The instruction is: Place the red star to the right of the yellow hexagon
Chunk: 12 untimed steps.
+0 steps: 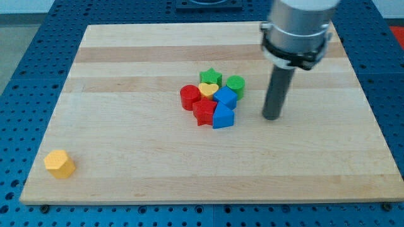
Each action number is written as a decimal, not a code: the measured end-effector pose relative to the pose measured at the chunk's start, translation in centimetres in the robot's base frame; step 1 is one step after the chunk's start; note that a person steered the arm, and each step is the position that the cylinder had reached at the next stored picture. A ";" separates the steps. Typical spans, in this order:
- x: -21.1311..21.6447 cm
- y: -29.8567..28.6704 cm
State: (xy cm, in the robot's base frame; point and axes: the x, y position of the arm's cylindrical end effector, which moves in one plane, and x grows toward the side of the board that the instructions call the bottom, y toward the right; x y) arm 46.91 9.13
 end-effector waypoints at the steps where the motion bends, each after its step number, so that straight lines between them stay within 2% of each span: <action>1: 0.0 -4.8; 5: 0.0 -17.4; 7: -0.5 -21.3; 9: -2.7 -23.5; 11: -2.2 -27.9; 12: -0.2 -29.3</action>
State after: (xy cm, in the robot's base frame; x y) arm 46.70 -20.19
